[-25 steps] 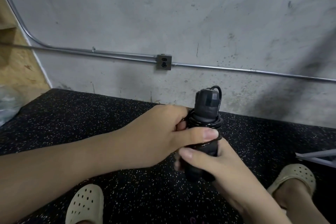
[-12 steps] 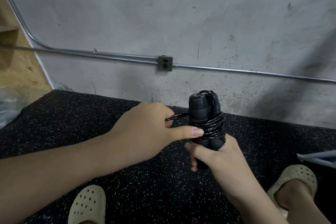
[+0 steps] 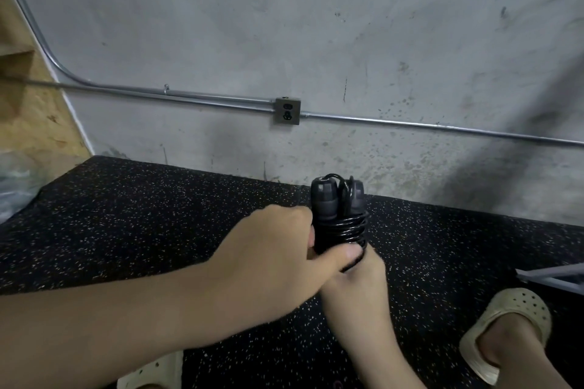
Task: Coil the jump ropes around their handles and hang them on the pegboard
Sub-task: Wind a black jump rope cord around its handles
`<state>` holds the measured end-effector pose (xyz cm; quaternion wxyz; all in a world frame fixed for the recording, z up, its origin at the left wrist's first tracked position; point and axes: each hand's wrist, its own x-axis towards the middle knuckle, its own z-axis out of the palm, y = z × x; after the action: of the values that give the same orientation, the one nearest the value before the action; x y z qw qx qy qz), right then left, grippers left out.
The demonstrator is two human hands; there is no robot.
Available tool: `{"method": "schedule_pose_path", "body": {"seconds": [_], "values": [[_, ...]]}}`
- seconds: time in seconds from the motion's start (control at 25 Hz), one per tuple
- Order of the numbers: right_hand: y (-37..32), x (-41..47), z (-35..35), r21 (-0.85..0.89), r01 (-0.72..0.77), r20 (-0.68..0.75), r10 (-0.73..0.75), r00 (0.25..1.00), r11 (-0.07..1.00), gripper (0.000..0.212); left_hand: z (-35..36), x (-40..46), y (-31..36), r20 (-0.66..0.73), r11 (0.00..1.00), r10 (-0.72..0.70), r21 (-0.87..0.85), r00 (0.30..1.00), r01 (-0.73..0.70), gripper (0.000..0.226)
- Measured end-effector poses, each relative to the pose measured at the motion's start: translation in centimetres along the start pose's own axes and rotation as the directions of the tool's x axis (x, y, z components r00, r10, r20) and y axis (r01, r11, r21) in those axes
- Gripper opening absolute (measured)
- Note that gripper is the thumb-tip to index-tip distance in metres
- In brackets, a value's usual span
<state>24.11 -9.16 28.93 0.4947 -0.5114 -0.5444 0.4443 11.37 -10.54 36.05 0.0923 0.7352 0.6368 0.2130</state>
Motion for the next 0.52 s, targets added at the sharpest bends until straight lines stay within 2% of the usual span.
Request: {"method": "schedule_pose_path", "body": {"seconds": [0.24,0.36,0.44,0.52], "values": [[-0.9,-1.8,0.4,-0.141,0.137,0.137,-0.117,0.984,0.981,0.018,-0.8,0.6,-1.1,0.009,0.991,-0.130,-0.030,0.991,0.130,0.072],[-1.5,-1.5,-0.3,-0.065,0.147,0.221,-0.129,0.967,0.987,0.027,-1.1,0.9,-1.4,0.011,0.990,-0.113,-0.089,0.994,0.113,0.073],[-1.9,-1.0,-1.2,0.080,0.041,0.360,-0.067,0.930,0.996,0.034,-1.4,1.2,-1.7,0.039,0.979,-0.058,-0.194,0.998,0.065,0.070],[-2.3,-0.7,-1.7,0.333,-0.201,0.530,-0.006,0.848,0.921,0.036,-1.6,1.5,-2.0,0.090,0.950,0.046,-0.311,0.995,-0.016,0.066]]}}
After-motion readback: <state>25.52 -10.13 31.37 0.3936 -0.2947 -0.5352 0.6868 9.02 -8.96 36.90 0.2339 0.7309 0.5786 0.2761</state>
